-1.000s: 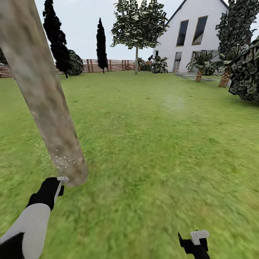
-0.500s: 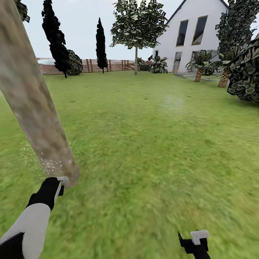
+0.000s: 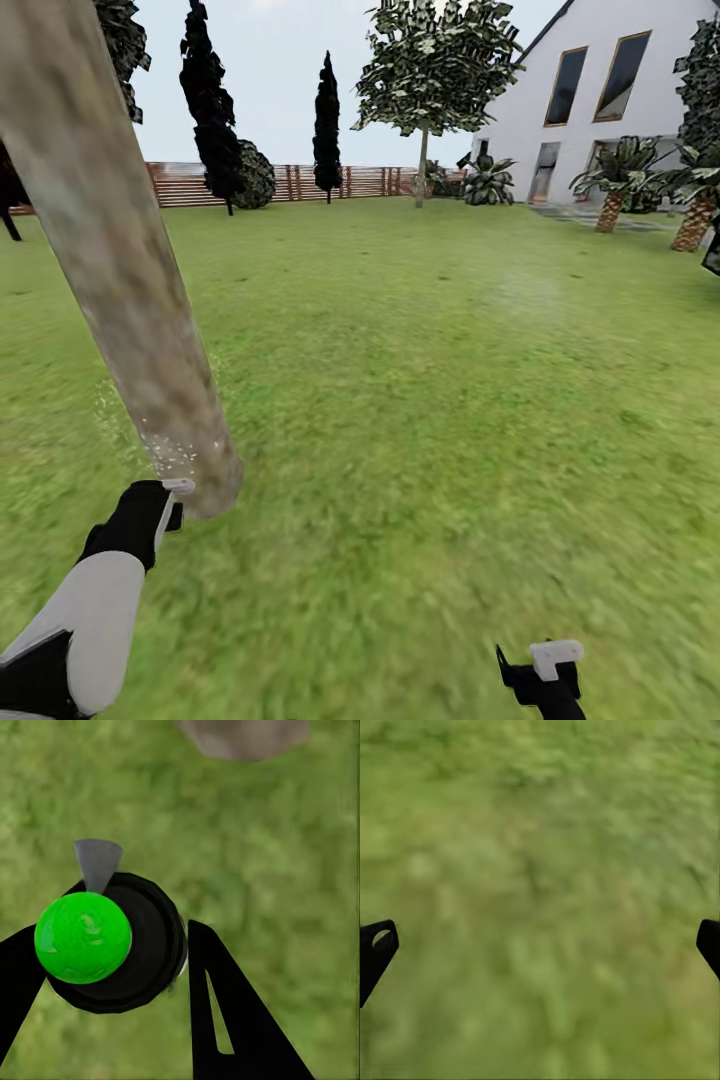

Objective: In the garden, pick up the pesticide atomizer on the floor and spray pesticide onto both trees until each tree trunk is fully covered.

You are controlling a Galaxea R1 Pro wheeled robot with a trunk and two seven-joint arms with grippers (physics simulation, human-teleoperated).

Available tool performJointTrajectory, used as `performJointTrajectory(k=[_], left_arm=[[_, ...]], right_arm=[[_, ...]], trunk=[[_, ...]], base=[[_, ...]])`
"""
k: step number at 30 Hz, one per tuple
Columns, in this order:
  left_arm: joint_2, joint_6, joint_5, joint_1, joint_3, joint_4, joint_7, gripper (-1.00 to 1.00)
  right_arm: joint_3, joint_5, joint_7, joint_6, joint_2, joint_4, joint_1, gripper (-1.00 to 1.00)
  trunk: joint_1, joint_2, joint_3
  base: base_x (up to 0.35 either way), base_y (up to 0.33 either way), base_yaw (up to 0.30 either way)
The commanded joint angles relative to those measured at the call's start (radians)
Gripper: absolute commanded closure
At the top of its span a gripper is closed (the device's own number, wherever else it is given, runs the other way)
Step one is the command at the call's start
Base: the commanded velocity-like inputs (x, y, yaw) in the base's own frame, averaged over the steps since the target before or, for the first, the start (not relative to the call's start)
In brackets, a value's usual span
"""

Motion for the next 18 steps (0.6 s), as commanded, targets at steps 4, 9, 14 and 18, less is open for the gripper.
performJointTrajectory(k=[4,9,14,18], left_arm=[[0.011,0.017,0.003,-0.083,0.001,-0.001,-0.003,1.00],[0.007,0.067,-0.001,-0.129,-0.001,-0.002,-0.004,1.00],[-0.001,0.075,-0.002,-0.130,-0.001,-0.003,-0.003,1.00],[-0.001,0.075,-0.002,-0.128,-0.001,-0.003,-0.003,1.00]], right_arm=[[-0.008,0.001,0.009,-0.004,0.000,0.000,-0.001,-1.00],[-0.008,0.001,0.010,-0.004,0.000,0.000,-0.001,-1.00],[-0.008,0.001,0.009,-0.004,0.000,-0.001,-0.001,-1.00],[-0.008,0.001,0.008,-0.004,-0.004,-0.002,-0.001,-1.00]], trunk=[[0.000,0.000,-0.001],[0.000,0.000,-0.001],[0.000,0.000,-0.001],[0.000,0.000,-0.001]], base=[[0.000,0.000,0.278],[0.000,0.000,0.278],[0.196,-0.077,0.062],[0.286,-0.120,0.001]])
